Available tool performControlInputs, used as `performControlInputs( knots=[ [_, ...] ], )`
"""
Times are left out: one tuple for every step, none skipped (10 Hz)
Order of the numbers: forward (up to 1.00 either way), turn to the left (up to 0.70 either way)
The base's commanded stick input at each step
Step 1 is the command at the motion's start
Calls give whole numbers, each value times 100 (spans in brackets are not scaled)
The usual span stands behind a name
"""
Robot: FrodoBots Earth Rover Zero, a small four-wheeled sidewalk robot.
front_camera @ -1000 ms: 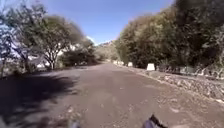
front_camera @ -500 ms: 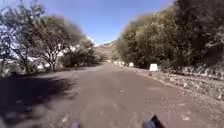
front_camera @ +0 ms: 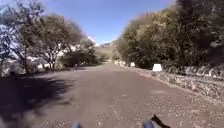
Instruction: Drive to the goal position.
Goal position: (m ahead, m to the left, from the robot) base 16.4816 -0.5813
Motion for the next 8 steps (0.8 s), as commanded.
performControlInputs(
  knots=[
    [50,0],
    [50,0],
    [50,0],
    [50,0],
    [50,0],
    [50,0],
    [50,0],
    [50,0]
  ],
)
